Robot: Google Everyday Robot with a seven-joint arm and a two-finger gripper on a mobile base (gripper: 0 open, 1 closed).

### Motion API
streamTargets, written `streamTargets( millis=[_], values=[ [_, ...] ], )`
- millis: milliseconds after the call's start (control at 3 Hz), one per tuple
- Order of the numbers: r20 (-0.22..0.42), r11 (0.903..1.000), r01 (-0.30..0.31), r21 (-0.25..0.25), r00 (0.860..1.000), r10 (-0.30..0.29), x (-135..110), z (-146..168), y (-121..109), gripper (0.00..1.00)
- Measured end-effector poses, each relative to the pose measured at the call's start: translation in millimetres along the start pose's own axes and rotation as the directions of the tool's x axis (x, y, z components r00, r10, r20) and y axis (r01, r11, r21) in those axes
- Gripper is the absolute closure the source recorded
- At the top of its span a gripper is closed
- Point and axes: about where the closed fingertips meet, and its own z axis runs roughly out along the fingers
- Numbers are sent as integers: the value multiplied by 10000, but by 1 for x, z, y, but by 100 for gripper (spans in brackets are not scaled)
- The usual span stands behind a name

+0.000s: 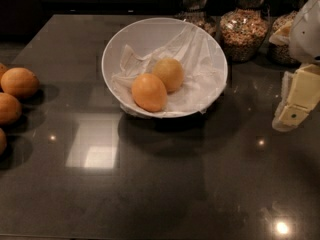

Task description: Pick orange from white bowl

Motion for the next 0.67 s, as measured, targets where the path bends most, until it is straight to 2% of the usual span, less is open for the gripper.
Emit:
streamTargets(
  millis=[333,667],
  values=[
    [0,10000,0,1,10000,0,0,0,0,0],
    [-175,9996,118,270,9998,-113,-4,9,-7,0]
  ],
)
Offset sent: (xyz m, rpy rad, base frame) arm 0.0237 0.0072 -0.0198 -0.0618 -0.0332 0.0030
